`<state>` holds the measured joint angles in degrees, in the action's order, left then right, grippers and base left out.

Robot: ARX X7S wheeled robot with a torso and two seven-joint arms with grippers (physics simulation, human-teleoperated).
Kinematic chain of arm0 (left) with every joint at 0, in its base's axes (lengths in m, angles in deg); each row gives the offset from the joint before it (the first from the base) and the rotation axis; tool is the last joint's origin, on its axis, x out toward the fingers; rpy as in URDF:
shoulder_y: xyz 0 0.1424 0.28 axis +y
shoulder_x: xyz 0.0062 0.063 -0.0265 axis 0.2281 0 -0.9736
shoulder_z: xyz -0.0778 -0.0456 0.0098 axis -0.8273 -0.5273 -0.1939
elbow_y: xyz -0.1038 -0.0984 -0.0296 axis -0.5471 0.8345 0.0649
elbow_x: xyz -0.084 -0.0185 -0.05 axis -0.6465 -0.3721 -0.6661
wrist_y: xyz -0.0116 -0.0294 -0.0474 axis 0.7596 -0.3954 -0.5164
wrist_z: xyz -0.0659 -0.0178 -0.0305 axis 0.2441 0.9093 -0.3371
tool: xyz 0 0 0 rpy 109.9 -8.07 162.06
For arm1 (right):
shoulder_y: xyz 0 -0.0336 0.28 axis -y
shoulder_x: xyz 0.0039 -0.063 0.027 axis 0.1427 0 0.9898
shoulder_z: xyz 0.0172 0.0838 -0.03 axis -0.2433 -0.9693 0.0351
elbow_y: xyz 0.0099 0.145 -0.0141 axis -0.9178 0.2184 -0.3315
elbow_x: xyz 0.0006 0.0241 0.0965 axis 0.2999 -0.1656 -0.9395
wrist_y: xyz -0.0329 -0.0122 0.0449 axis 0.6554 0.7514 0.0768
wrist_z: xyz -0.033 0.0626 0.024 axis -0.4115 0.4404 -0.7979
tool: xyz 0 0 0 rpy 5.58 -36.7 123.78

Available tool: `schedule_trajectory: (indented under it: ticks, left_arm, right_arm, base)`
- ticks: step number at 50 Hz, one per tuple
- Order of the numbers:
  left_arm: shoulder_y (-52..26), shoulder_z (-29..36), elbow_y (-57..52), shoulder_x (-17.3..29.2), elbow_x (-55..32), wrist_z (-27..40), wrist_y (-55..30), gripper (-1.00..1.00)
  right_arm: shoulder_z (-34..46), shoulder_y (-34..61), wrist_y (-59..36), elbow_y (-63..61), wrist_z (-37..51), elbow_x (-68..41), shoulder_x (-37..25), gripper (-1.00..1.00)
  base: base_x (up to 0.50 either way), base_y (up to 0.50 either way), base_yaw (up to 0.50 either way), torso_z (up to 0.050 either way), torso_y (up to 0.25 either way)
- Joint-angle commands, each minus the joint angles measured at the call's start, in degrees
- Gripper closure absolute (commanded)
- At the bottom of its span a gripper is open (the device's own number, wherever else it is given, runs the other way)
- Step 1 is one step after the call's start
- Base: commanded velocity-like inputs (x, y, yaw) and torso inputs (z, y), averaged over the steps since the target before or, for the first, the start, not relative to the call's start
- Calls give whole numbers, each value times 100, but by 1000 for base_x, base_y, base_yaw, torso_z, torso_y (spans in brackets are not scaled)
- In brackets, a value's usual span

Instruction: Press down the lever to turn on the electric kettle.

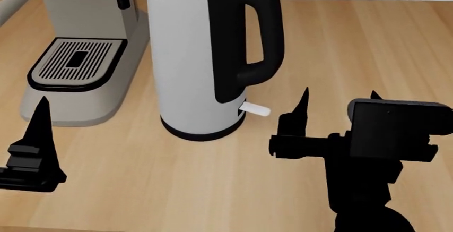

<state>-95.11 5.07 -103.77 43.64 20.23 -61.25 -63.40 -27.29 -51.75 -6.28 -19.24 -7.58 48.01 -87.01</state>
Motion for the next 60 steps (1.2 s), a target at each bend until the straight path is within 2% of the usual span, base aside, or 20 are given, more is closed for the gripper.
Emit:
schedule_trajectory:
  ticks: [1,6,19,20,31,41,47,60]
  left_arm:
    - [-17,23,47,10,-37,36,41,-100]
    - [57,22,64,14,-52,30,118,-100]
    - [144,-17,95,53,-102,33,230,-100]
    - [149,-11,106,55,-97,34,250,-100]
    - [128,72,136,75,-99,83,251,-100]
    - [173,78,239,96,-115,82,352,-100]
    - [156,96,127,115,-158,131,250,-100]
    - [179,47,-30,185,-234,207,135,-100]
  right_arm:
    - [-37,431,32,743,-3,15,-54,-100]
    - [-21,431,50,755,36,19,-39,-100]
    - [86,728,-255,1237,-25,-42,-99,-100]
    - [93,737,-258,1265,-42,-49,-110,100]
    - [391,886,-236,1515,-375,-111,-173,100]
    - [591,1294,-120,1852,-454,-229,210,100]
    - [623,1515,285,2436,-487,-259,487,100]
    - [999,1527,443,2789,-753,-339,607,100]
  base:
    - [176,4,0,0,0]
    - [351,9,0,0,0]
    - [0,0,0,0,0]
    - [0,0,0,0,0]
    - [0,0,0,0,0]
    - [0,0,0,0,0]
    - [0,0,0,0,0]
    - [2,0,2,0,0]
